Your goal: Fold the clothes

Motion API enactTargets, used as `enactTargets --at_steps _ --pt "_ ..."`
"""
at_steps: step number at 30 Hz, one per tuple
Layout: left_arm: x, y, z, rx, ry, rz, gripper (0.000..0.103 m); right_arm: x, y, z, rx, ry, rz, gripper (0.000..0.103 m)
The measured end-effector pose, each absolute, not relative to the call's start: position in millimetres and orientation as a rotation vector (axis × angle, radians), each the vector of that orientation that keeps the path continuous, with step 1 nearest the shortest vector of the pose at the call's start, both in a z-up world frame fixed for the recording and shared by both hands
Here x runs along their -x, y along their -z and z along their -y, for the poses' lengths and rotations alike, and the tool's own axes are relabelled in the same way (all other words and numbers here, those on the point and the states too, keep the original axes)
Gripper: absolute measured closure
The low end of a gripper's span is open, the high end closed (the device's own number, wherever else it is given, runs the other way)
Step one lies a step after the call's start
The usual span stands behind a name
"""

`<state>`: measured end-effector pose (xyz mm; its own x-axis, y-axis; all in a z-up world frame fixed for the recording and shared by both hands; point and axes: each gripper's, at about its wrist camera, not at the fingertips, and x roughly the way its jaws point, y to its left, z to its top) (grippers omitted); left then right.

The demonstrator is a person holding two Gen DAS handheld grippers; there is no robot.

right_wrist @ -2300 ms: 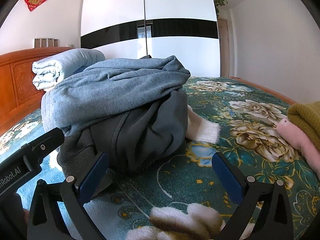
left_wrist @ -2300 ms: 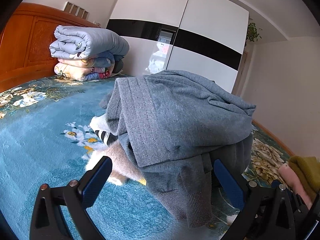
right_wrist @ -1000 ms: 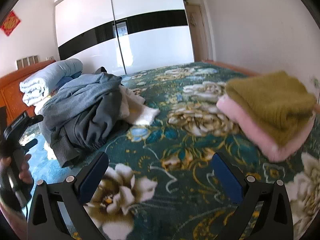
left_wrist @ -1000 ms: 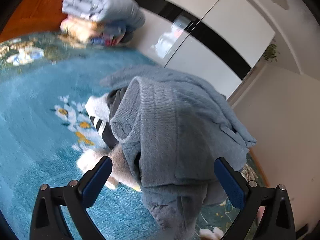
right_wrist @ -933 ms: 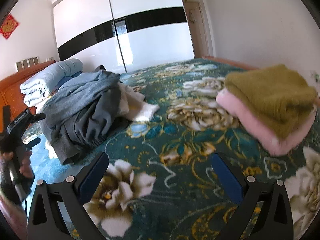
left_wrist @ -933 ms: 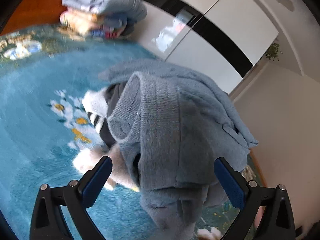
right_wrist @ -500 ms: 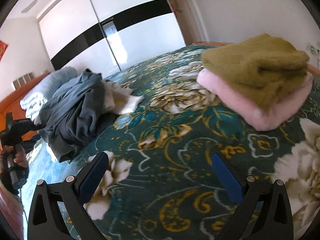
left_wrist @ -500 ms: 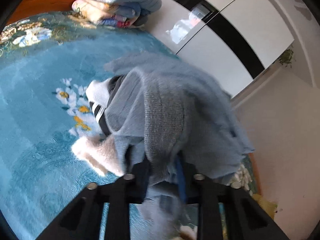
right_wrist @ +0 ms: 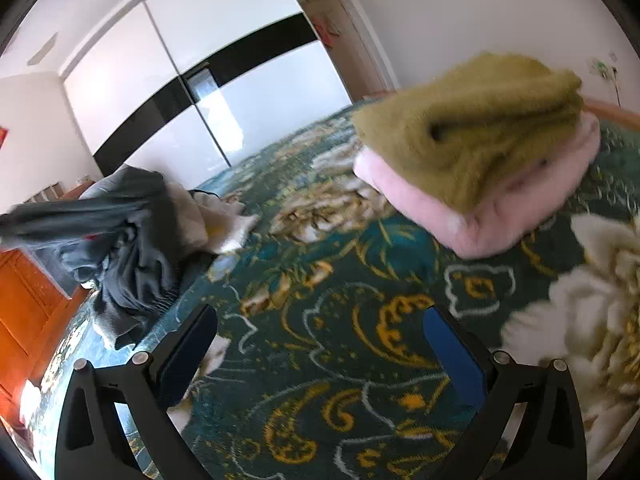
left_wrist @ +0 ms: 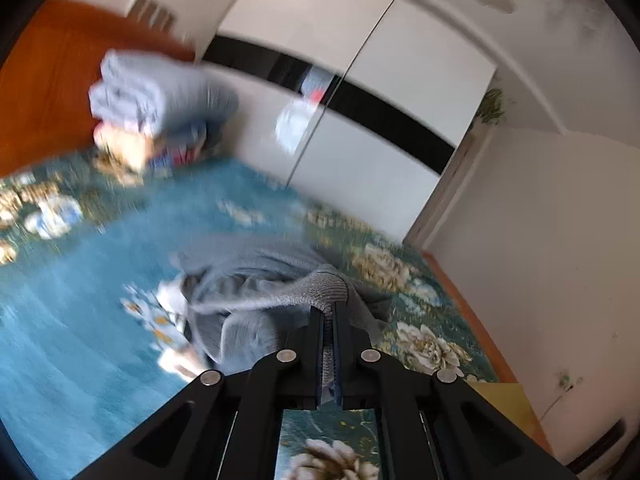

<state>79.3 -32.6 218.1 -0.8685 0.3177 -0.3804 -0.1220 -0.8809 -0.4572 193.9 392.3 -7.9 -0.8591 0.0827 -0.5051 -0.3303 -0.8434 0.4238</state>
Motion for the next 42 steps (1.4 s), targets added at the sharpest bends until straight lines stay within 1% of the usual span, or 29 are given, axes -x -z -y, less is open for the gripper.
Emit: enactTargets --at_steps 3,6,7,10,13,16,20,24,27,31,34,37,38,39,40,41,42 --pt "-130 -217 71 0.612 -2.813 0.655 0.099 -199 8 -397 0.673 -2.727 -0.791 0.0" --pt "-167 -197 115 0.631 -2.944 0.65 0.099 -200 7 -398 0.661 -2.726 -0.796 0.0" --pt "-174 -185 131 0.667 -2.972 0.683 0.099 -199 7 -396 0.666 -2.727 -0.793 0.0" --pt "-179 -143 178 0.792 -2.948 0.908 0.099 -197 6 -384 0.696 -2.752 -0.764 0.0" --pt "-177 -103 205 0.876 -2.92 1.048 0.099 -191 5 -365 0.734 -2.798 -0.677 0.0" --pt "-171 -78 223 0.869 -2.88 1.133 0.099 -181 3 -342 0.795 -2.845 -0.574 0.0" --pt "-166 -59 238 0.821 -2.857 1.175 0.099 -164 -7 -303 0.843 -2.95 -0.469 0.0" --pt "-157 -24 251 0.835 -2.809 1.178 0.099 -126 -25 -226 0.95 -3.126 -0.218 0.0" --pt "-154 -1 256 0.855 -2.778 1.187 0.099 -96 -41 -159 0.986 -3.241 0.011 0.0" --pt "-148 19 262 0.863 -2.77 1.195 0.098 -58 -59 -68 1.038 -3.37 0.183 0.0" --pt "-143 33 272 0.854 -2.722 1.252 0.098 -29 -55 -7 1.16 -3.397 0.32 0.0" --pt "-146 40 277 0.847 -2.685 1.275 0.097 -2 -37 39 1.319 -3.315 0.448 0.002" --pt "-147 41 278 0.85 -2.679 1.273 0.097 7 -28 48 1.381 -3.265 0.469 0.012" --pt "-149 43 280 0.853 -2.673 1.273 0.097 13 -20 53 1.43 -3.21 0.493 0.033" --pt "-151 44 281 0.854 -2.668 1.274 0.097 18 -12 57 1.467 -3.155 0.521 0.044" --pt "-152 45 281 0.851 -2.662 1.278 0.097 23 -4 61 1.502 -3.1 0.548 0.06" --pt "-153 46 282 0.847 -2.655 1.28 0.096 26 1 62 1.52 -3.068 0.557 0.074"
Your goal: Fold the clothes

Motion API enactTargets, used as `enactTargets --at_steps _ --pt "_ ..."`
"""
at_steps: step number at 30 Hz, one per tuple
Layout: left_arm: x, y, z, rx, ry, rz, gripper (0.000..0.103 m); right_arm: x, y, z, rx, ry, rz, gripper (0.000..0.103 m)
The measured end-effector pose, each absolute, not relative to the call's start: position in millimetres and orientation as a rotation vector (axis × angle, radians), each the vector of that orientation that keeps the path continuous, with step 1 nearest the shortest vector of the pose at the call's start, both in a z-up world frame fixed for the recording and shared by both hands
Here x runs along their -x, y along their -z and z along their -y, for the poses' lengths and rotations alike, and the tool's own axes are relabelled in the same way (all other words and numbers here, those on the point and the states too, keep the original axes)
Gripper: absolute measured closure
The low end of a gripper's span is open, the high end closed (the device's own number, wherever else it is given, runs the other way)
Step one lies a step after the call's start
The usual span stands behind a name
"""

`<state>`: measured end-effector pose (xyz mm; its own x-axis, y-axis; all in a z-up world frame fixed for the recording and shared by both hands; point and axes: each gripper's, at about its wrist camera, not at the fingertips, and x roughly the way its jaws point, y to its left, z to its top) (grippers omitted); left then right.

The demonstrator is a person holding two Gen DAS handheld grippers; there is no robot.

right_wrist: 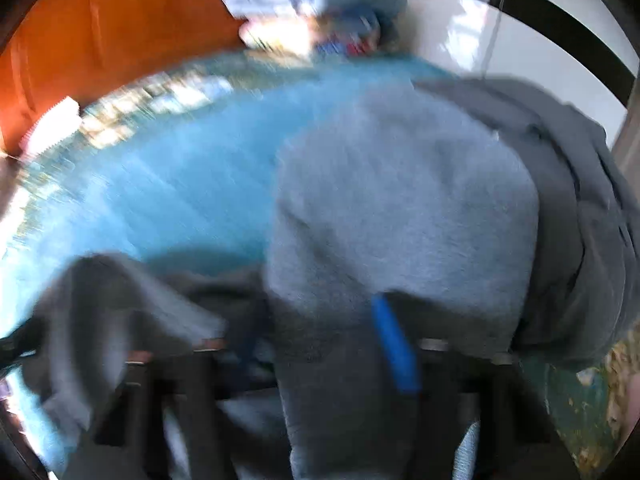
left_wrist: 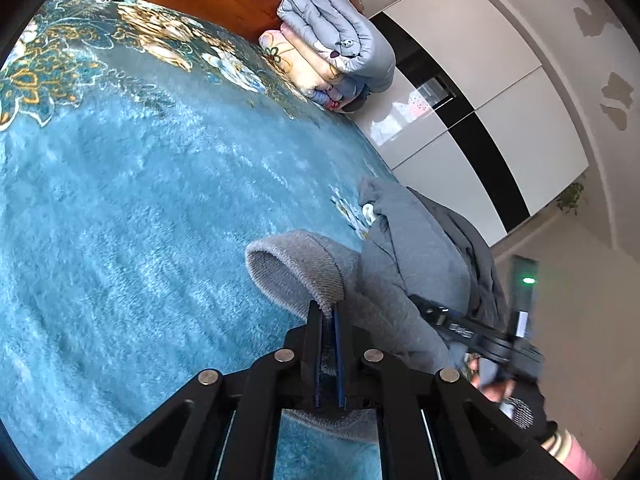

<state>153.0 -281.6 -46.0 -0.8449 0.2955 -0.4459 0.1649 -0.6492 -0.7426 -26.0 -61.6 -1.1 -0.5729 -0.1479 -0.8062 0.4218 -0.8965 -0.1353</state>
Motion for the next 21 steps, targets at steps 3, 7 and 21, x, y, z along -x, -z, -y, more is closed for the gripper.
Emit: enactTargets --at_steps 3,7,21 --pt "-154 46 280 0.846 -2.633 1.272 0.087 27 -9 36 -1.228 2.525 -0.267 0.093" --pt "-153 49 274 0.853 -2.566 1.29 0.042 26 -39 -19 -1.186 2.563 0.089 0.095" --pt "-163 -32 234 0.726 -2.613 1.056 0.094 -21 -111 -144 -0.912 2.479 0.664 0.096"
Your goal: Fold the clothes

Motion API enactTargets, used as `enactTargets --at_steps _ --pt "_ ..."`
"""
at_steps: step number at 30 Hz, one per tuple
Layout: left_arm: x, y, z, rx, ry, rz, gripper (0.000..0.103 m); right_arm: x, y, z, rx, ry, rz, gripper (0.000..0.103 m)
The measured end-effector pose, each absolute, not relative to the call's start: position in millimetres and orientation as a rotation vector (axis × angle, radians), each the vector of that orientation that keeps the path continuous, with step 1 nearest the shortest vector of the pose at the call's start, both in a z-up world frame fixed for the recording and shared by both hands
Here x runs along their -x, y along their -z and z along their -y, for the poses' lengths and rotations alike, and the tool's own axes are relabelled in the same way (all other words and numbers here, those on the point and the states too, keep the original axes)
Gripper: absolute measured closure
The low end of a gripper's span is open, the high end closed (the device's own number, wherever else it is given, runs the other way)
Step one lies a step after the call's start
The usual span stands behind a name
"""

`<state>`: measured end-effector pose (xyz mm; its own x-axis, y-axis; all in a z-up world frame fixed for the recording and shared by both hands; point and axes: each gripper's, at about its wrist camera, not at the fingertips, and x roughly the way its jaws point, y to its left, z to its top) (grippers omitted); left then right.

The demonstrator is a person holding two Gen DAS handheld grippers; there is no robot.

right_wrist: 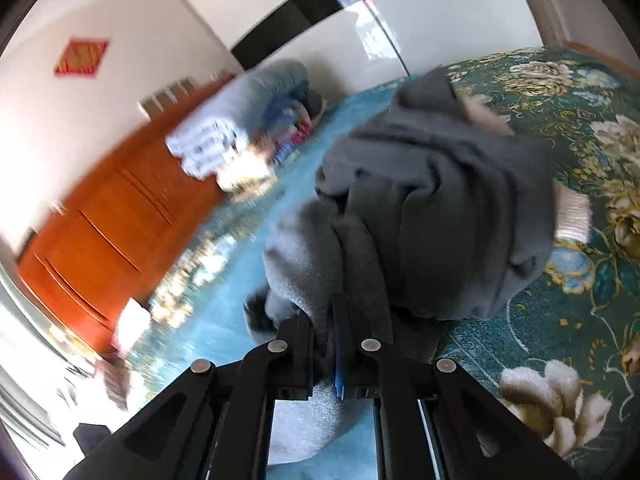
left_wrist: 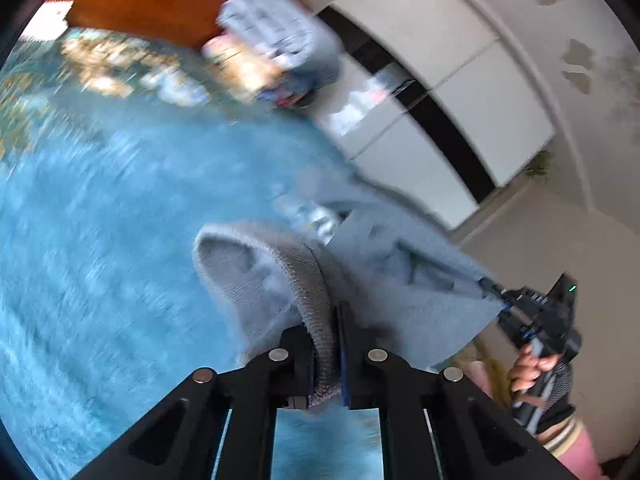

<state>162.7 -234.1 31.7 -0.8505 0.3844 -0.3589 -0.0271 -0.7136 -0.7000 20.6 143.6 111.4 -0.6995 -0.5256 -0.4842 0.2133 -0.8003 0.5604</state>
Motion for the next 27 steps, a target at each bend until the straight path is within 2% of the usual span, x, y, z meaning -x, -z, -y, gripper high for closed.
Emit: enactTargets --at_steps 5,9,15,19,23,27 --pt "-155 -122 189 0.528 -2.556 0.84 0.095 -71 -159 -219 -0.698 2.512 0.816 0.096" --pt "-160 -173 145 0.398 -2.462 0.732 0.095 -145 -209 -290 -0.479 2.638 0.845 0.096" --pt "-190 -220 124 0.246 -2.298 0.748 0.095 -276 -292 -337 -0.133 2.856 0.656 0.096" --pt "-225 -240 154 0.216 -2.271 0.722 0.095 -316 -326 -315 -0.09 2.885 0.486 0.096" --pt "-247 -240 199 0.287 -2.426 0.723 0.095 -284 -308 -285 -0.234 2.802 0.455 0.096" --pt "-218 -189 241 0.532 -2.511 0.812 0.095 -189 -231 -256 -0.587 2.678 0.541 0.096"
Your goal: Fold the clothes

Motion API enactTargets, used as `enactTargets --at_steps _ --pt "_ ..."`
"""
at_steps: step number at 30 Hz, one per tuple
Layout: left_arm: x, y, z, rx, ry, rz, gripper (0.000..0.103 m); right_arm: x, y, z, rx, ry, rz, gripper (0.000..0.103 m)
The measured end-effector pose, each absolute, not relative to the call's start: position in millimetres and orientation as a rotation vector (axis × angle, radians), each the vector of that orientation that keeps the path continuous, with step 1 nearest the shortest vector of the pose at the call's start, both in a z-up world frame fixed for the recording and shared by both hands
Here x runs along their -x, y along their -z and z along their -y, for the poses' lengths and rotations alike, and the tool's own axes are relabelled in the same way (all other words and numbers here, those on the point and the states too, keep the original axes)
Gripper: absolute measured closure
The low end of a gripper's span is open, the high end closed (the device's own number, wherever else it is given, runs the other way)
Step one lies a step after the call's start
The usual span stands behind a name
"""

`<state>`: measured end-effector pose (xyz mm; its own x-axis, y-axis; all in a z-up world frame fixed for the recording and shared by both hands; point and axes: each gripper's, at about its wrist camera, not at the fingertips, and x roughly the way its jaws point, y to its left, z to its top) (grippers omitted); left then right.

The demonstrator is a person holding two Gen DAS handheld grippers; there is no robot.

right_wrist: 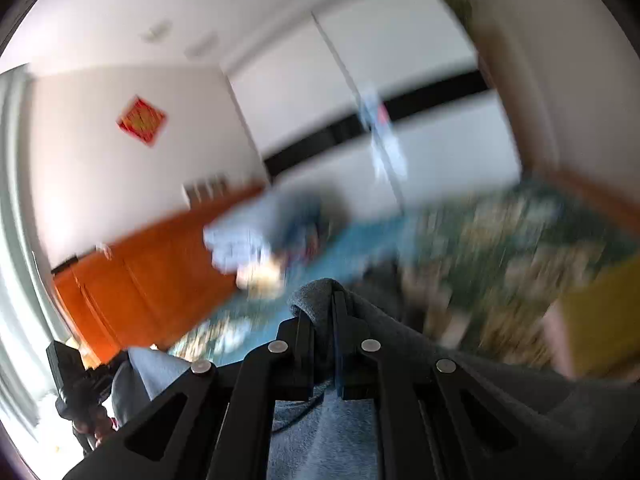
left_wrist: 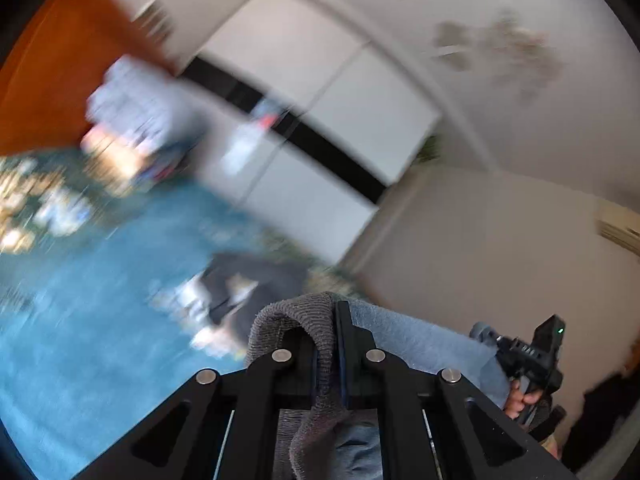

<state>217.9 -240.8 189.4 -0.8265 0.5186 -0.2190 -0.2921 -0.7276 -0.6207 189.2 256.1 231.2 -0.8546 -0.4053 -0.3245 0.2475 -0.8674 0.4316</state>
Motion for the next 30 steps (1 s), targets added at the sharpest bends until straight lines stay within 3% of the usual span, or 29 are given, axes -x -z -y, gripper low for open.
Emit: enactTargets --at_steps 6,11,16,18,19,24,27,30 --pt "-141 -70 268 0.915 -2.5 1.071 0.095 -69 -77 -212 -1.123 2.552 0.629 0.096" --pt "-122 -20 275 1.026 -2.449 1.222 0.096 -26 -19 -213 -1.264 2.508 0.704 0.094" --pt "-95 3 276 1.083 -2.432 1.271 0.095 -32 -24 -218 -1.228 2.481 0.641 0.085" --pt "-83 7 276 1.109 -2.41 1.303 0.094 -40 -35 -221 -1.199 2.516 0.558 0.054" --pt "-75 12 276 1.121 -2.391 1.323 0.094 -46 -41 -222 -1.18 2.528 0.529 0.048" --pt "-51 22 268 1.184 -2.327 1.357 0.093 -76 -59 -235 -1.125 2.547 0.366 0.043" --pt "-46 22 264 1.23 -2.341 1.335 0.093 -93 -50 -243 -1.194 2.526 0.269 0.036" --pt "-44 21 264 1.258 -2.366 1.323 0.093 -109 -37 -258 -1.265 2.524 0.242 0.036"
